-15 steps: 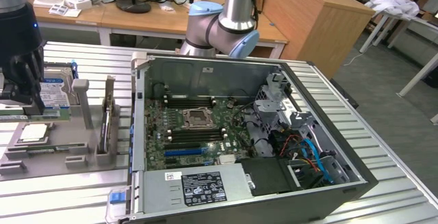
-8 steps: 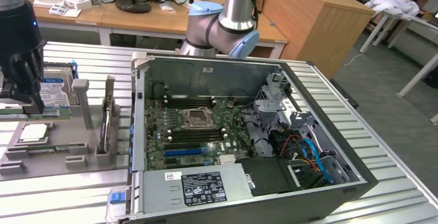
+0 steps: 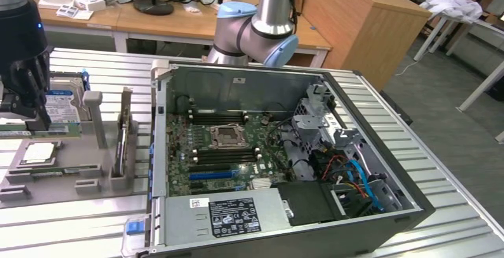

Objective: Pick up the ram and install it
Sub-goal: 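Pick up the ram and move it above insertion slot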

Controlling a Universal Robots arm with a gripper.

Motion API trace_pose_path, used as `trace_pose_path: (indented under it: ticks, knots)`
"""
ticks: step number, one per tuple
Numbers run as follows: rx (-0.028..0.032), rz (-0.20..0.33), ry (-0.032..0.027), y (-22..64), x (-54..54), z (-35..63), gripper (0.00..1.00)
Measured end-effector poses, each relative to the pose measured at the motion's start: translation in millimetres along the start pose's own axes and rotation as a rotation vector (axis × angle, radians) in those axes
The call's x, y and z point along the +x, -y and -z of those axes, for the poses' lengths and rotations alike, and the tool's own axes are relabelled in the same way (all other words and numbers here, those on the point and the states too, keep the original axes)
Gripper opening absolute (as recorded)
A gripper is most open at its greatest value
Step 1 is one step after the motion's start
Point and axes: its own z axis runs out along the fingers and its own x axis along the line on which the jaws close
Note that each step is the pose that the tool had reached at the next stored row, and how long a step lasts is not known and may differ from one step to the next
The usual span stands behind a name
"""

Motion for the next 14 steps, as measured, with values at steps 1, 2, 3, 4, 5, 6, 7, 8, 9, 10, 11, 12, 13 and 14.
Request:
trace_pose_path:
  ticks: [1, 2, 3, 4, 5, 6, 7, 8, 9, 10, 11, 12, 13, 14]
  knots:
    - [-0.0001, 0.0, -0.0001, 0.0, 0.0, 0.3, 0.12]
    - [-0.0003, 0.0, -0.0002, -0.1, 0.0, 0.8, 0.12]
    - [-0.0002, 0.0, -0.0002, 0.0, 0.0, 1.2, 0.12]
    - [0.0001, 0.0, 0.0, 0.0, 0.0, 1.7, 0.12]
    - [-0.0001, 0.0, -0.0001, 0.0, 0.0, 2.5, 0.12]
    - [-0.0001, 0.0, -0.0001, 0.0, 0.0, 3.2, 0.12]
    - [0.0, 0.0, 0.0, 0.0, 0.0, 4.1, 0.12]
    - [0.0, 0.0, 0.0, 0.0, 0.0, 5.1, 0.12]
    - [0.0, 0.0, 0.0, 0.0, 0.1, 6.1, 0.12]
    - [0.0, 0.0, 0.0, 0.0, 0.1, 7.2, 0.12]
    - [0.0, 0.0, 0.0, 0.0, 0.1, 8.2, 0.12]
    - [0.0, 0.0, 0.0, 0.0, 0.1, 9.4, 0.12]
    - [0.0, 0.0, 0.0, -0.1, 0.1, 10.6, 0.12]
    - [0.0, 0.0, 0.0, 0.0, 0.1, 11.9, 0.12]
